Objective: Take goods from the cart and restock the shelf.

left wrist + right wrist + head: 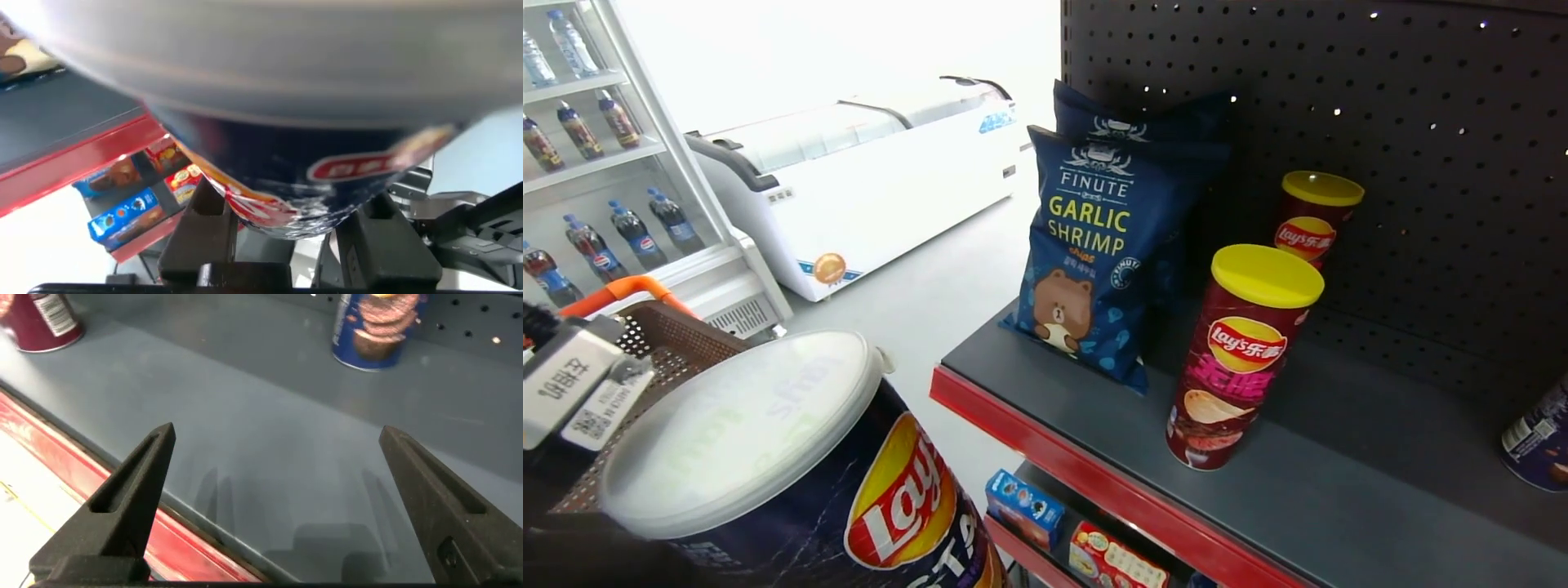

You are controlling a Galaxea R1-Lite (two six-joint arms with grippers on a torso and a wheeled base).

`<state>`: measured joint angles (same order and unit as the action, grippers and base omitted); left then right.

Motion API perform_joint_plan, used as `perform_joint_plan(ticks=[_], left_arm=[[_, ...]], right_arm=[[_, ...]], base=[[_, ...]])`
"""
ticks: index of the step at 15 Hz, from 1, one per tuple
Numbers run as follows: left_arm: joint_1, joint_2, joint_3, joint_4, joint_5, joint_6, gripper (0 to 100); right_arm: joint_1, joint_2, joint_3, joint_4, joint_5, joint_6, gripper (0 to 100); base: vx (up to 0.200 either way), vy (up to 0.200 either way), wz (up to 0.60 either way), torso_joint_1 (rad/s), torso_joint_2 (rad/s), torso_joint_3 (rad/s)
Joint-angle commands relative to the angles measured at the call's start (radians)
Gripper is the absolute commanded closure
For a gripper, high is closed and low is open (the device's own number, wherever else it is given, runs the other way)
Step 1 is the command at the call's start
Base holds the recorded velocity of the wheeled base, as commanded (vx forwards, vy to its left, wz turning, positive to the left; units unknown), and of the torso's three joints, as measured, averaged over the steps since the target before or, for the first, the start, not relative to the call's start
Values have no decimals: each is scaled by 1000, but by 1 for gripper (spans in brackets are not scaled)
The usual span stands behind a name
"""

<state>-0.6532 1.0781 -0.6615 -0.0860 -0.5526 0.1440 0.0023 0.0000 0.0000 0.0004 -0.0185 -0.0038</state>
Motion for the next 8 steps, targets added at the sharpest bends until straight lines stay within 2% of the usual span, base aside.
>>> perform_joint_plan(ticks=[1,8], left_arm=[[1,2,0,0,0,0,100],[7,3,5,0,-1,0,100]], right_arm=[[-1,2,0,0,0,-1,0],[-1,2,0,0,0,-1,0]], base=[[0,0,-600,2,-2,7],[0,0,-600,0,2,2]])
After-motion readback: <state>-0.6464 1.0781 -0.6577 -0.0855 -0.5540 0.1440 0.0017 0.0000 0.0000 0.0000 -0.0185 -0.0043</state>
